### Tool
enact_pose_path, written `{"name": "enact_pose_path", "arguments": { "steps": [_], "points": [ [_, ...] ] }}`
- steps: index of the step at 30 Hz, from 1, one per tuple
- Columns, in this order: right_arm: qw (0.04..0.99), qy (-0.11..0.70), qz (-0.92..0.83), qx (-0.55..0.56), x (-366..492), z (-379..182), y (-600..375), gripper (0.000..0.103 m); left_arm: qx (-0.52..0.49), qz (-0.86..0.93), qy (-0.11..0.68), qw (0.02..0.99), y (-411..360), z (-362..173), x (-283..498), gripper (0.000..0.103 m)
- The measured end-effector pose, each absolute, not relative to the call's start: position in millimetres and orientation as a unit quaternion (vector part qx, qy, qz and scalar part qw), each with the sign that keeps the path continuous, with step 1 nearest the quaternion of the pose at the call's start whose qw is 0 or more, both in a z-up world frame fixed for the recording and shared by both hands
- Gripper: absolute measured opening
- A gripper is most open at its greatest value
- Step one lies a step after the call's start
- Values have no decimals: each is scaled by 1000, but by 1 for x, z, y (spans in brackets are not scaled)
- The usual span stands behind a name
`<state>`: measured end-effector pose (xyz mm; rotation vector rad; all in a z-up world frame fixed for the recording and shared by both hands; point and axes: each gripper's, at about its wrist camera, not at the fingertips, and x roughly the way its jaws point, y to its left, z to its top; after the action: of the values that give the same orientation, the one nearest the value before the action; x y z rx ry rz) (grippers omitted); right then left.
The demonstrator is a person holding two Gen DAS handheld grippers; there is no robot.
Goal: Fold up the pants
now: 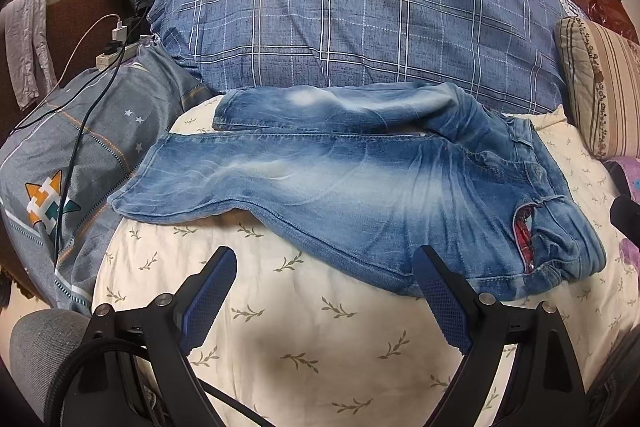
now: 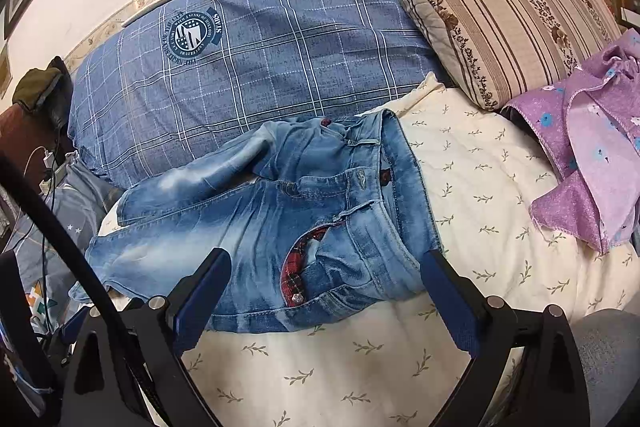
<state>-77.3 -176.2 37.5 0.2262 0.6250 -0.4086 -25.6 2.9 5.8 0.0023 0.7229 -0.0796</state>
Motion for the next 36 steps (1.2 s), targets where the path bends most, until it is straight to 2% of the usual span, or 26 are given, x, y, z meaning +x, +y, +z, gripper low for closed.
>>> {"name": "enact_pose_path", "arguments": {
  "steps": [36],
  "points": [
    [925, 303, -202, 112, -80, 37, -179, 97, 2, -40, 357, 933, 2, 6, -25, 91]
  ]
}}
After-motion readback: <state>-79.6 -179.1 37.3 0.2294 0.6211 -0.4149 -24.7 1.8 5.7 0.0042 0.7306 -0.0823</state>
